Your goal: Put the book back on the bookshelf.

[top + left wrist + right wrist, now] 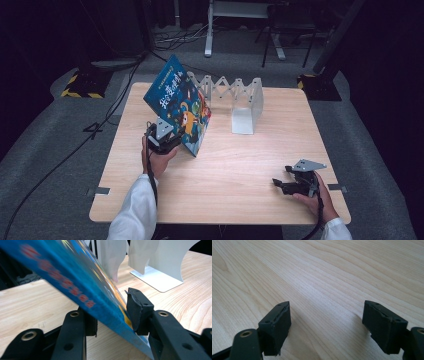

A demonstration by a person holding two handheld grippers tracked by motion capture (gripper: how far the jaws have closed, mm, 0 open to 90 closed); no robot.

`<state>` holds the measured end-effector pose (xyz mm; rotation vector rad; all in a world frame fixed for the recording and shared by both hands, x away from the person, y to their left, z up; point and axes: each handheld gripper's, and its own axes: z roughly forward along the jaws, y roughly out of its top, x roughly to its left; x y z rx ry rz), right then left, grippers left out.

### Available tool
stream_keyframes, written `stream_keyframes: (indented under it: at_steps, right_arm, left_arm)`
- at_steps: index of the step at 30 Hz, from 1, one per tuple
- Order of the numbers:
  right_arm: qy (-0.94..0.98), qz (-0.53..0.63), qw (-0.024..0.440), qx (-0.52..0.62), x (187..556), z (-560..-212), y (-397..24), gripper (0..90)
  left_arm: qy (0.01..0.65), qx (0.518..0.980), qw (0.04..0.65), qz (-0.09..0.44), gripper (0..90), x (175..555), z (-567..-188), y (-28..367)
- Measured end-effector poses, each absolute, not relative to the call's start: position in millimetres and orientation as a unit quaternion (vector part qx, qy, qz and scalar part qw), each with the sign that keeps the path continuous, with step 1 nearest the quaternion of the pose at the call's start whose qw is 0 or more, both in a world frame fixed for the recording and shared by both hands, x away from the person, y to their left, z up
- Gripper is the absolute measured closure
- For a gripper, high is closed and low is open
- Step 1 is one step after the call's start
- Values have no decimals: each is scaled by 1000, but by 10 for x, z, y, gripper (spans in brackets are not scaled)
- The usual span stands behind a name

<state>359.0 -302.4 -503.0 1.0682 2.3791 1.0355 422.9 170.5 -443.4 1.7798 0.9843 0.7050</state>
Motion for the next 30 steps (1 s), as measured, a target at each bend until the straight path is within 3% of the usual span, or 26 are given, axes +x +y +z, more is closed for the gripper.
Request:
stream_keyframes:
  at_steps: [8,20,30]
  right_arm:
    - [838,352,167,383,3600,-4942,-2995,236]
    - [842,352,182,366,3536,-4665,-2874,228]
    - [849,332,205,356,3477,-4544,-2871,235]
  left_arm:
    - [379,748,468,280,533,4147,-4298,1814]
    - [347,791,434,257,290,3912,-4167,1986]
    - [329,824,389,246,209,3647,-4246,2147]
